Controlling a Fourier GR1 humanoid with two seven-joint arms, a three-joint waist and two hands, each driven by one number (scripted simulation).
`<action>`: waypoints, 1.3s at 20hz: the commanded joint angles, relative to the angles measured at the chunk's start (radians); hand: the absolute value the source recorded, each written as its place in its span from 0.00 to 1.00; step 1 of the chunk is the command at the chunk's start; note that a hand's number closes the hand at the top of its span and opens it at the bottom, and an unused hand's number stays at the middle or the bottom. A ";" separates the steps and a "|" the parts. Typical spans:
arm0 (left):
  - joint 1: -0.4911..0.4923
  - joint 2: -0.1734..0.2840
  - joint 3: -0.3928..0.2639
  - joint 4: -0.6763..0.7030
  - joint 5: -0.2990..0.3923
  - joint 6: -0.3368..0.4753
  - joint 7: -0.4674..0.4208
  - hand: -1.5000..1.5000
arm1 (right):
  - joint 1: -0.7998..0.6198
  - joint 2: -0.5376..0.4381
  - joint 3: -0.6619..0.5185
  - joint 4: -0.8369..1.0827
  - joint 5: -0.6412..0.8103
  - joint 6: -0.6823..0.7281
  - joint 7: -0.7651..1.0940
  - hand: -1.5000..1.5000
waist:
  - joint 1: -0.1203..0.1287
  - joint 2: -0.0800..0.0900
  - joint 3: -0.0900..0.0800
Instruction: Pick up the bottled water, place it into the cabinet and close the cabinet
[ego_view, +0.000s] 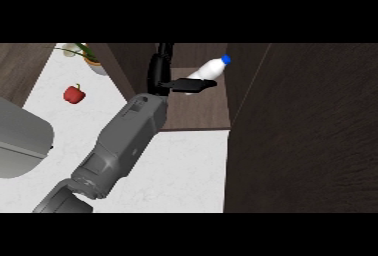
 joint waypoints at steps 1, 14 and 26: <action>0.096 -0.004 -0.081 -0.151 0.052 -0.003 0.032 0.00 | -0.005 0.018 0.042 -0.127 -0.011 -0.043 0.095 0.00 | 0.008 -0.007 0.000; 0.489 -0.004 -0.309 -0.666 0.067 -0.074 0.040 0.00 | 0.027 -0.001 0.048 -0.129 0.006 -0.049 0.097 0.00 | 0.029 -0.006 0.000; 0.836 0.177 -0.378 -1.113 0.053 -0.129 0.193 1.00 | 0.046 -0.167 0.083 -0.143 0.146 0.089 0.055 1.00 | 0.043 -0.009 0.000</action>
